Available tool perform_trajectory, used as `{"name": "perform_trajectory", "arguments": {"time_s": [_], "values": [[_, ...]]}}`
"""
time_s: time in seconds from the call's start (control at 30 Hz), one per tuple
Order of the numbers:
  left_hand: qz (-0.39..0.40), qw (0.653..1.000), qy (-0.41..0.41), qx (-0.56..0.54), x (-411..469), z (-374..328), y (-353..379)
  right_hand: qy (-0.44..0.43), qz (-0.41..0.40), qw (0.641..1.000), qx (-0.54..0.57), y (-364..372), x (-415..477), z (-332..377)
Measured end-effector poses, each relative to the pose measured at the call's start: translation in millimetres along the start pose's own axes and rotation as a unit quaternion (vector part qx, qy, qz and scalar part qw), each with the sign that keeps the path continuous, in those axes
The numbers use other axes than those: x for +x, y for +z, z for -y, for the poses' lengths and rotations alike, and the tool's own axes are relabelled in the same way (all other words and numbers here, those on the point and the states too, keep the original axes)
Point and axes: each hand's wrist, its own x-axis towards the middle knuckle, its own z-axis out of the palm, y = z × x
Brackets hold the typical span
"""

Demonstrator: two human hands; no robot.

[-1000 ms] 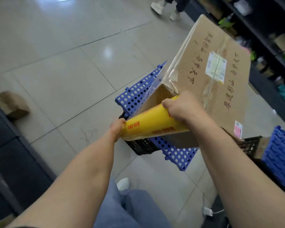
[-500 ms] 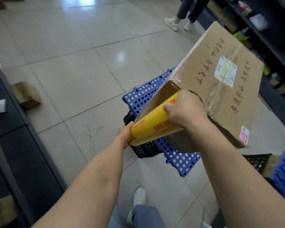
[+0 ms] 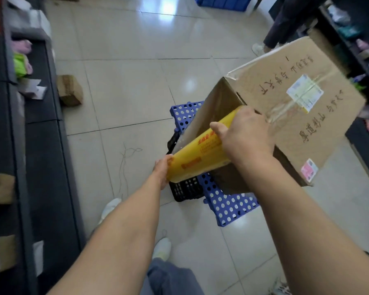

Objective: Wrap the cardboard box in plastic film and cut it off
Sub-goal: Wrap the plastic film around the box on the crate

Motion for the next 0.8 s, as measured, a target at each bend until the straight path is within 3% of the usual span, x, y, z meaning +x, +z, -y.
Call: {"name": "perform_trajectory", "arguments": {"time_s": [0.1, 0.27, 0.43, 0.6, 0.8], "values": [[-0.039, 0.999, 0.024, -0.006, -15, 9, 0, -0.022, 0.019, 1.0, 0.006, -2, -13, -14], [-0.023, 1.0, 0.007, 0.01, -10, 21, -5, -0.03, -0.016, 0.999, 0.014, -8, -19, -26], [-0.053, 0.998, 0.0, 0.046, -32, 30, -5, -0.017, 0.015, 1.0, -0.003, -5, -33, -31], [-0.021, 0.999, 0.006, 0.035, -51, 32, -9, 0.006, -0.013, 1.0, -0.002, -6, -43, -33], [-0.035, 0.991, 0.004, 0.129, 15, 72, -25, 0.011, -0.004, 1.0, 0.002, -4, -60, -45]]}}
